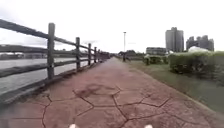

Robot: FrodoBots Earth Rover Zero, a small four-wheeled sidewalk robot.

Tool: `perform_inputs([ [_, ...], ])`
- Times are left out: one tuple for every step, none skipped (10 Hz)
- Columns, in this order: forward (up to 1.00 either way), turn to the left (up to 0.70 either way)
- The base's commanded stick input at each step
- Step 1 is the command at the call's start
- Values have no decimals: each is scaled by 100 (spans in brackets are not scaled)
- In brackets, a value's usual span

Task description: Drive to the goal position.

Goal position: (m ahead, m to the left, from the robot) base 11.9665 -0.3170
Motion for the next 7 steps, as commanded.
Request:
perform_inputs([
  [92, 0],
  [92, 0],
  [92, 0],
  [92, 0],
  [92, 0],
  [92, 0],
  [92, 0],
])
